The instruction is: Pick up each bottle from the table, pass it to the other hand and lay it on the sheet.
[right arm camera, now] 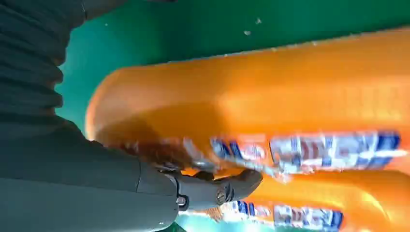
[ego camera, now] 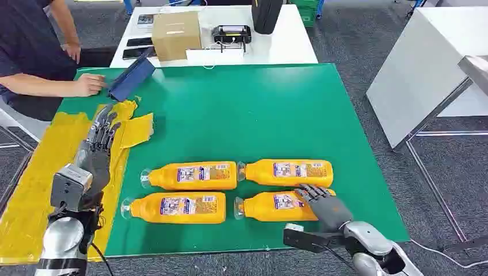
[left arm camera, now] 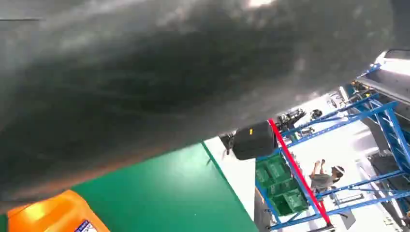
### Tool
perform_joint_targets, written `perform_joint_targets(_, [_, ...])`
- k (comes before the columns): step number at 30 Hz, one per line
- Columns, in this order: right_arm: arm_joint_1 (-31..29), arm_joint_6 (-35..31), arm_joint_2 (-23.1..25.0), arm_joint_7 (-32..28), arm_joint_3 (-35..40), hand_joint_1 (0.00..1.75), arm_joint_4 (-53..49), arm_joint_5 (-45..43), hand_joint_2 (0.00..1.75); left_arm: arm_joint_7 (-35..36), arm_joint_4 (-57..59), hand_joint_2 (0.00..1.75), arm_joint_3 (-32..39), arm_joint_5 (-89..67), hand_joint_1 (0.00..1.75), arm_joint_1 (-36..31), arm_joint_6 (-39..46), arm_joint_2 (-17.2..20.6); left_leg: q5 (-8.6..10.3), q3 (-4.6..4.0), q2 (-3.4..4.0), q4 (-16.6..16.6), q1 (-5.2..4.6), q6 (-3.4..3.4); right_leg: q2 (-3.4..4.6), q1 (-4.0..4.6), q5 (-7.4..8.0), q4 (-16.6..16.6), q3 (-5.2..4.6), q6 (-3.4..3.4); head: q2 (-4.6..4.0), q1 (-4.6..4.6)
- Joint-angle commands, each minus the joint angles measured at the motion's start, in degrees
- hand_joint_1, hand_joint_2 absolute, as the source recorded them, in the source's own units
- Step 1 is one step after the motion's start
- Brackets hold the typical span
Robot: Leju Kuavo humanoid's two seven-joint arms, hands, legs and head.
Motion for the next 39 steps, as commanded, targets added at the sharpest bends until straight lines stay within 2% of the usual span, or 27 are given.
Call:
perform_joint_targets(1, [-0.87,0.69,-0.91,0.29,3.18,0.00,5.68,-0.26,1.75,0.35,5.40,0.00,-1.39,0.19,0.00,-3.28,-0.23,-0.63,0.00,0.15,-0.17,-0.07,0.04,-0.03,0.05,0.02,-0.02,-0.09,0.20,-0.05,0.00,0.00])
perform_joint_targets(12, [-0.87,0.69,-0.91,0.29,3.18,0.00,5.68,-0.26,1.75,0.35,5.40,0.00,-1.39,0.19,0.00,-3.28,-0.23,-0.63,-0.02,0.24,-0.18,-0.05,0.07,-0.04,0.07,0.04,-0.03,-0.10,0.30,-0.05,0.00,0.02])
perform_joint_targets(14, [-0.83,3.07,-2.43,1.09,4.79,0.00,6.62,0.79,1.75,0.53,6.30,0.00,-1.68,0.69,0.00,-4.11,-0.47,-0.92,-0.02,0.26,-0.19,-0.06,0.07,-0.04,0.09,0.04,-0.04,-0.11,0.32,-0.06,0.00,0.00])
perform_joint_targets(15, [-1.00,4.18,-3.09,0.35,6.31,0.09,8.02,1.47,1.75,0.59,7.32,0.00,-2.34,1.41,0.00,-5.68,-0.99,-1.36,-0.01,0.25,-0.26,-0.05,0.07,-0.03,0.01,0.04,-0.05,-0.11,0.33,-0.06,0.00,0.02])
perform_joint_targets(16, [-0.23,4.21,-3.16,0.15,6.81,1.75,9.28,1.58,1.75,1.24,7.79,0.00,-2.93,1.36,0.00,-6.39,-0.99,-1.51,0.01,0.24,-0.28,-0.06,0.06,-0.02,-0.08,0.03,-0.04,-0.11,0.32,-0.04,0.00,0.00])
perform_joint_targets(23, [4.06,0.96,-7.33,0.45,13.72,1.75,13.32,2.67,1.75,2.45,10.40,0.00,-5.74,3.47,0.00,-8.96,-0.38,-1.43,0.01,0.52,-0.68,-0.12,0.11,-0.03,-0.35,0.06,-0.12,-0.25,0.60,-0.05,0.00,0.02])
perform_joint_targets(24, [4.34,0.56,-7.80,0.33,14.02,1.75,13.84,2.64,1.75,2.17,10.98,0.00,-5.53,3.71,0.00,-8.86,-0.21,-1.42,-0.01,0.59,-0.55,-0.12,0.11,-0.01,-0.29,0.07,-0.10,-0.26,0.61,-0.05,0.00,0.04])
perform_joint_targets(26, [3.62,0.25,-7.68,0.76,15.22,1.75,13.79,3.00,1.75,1.55,10.87,0.00,-5.90,4.41,0.00,-9.59,-0.34,-1.66,-0.10,0.77,-0.35,-0.07,0.11,0.05,-0.17,0.07,-0.08,-0.23,0.61,-0.04,0.00,0.02])
perform_joint_targets(27, [3.26,0.41,-7.39,1.90,15.29,1.75,13.35,2.05,1.75,2.40,10.19,0.00,-6.22,4.93,0.00,-10.01,-0.33,-1.81,-0.08,0.89,-0.58,-0.11,0.13,0.03,-0.30,0.08,-0.12,-0.31,0.71,-0.06,0.00,0.00])
perform_joint_targets(28, [2.92,0.09,-6.74,2.57,15.07,1.75,13.05,1.45,1.75,3.09,9.65,0.00,-6.42,5.18,0.00,-9.97,-0.08,-1.66,-0.27,1.04,-0.44,-0.04,0.12,0.16,-0.26,0.07,-0.30,-0.26,0.54,0.14,0.00,0.02])
perform_joint_targets(29, [3.13,-0.53,-6.45,3.29,14.19,1.75,13.69,0.35,1.75,3.32,10.15,0.00,-6.03,5.17,0.00,-9.24,0.18,-1.36,-0.27,1.10,-0.62,-0.07,0.15,0.19,-0.31,0.09,-0.33,-0.31,0.63,0.16,0.00,0.02])
perform_joint_targets(36, [0.57,-3.06,-0.10,4.58,8.59,1.75,10.08,-2.40,1.75,3.56,6.18,0.00,-4.07,5.75,0.00,-6.74,0.76,-0.74,-0.36,1.38,-0.23,-0.11,0.13,0.14,0.05,0.08,-0.31,-0.38,0.94,0.17,0.00,0.04])
perform_joint_targets(39, [3.13,-4.99,2.69,-0.07,0.78,1.75,5.76,-14.58,1.75,3.08,5.50,0.00,-0.42,11.02,0.00,-2.51,-1.42,-0.68,-0.38,1.42,0.03,-0.15,0.09,0.14,0.27,0.04,-0.24,-0.37,1.12,0.17,0.00,0.04])
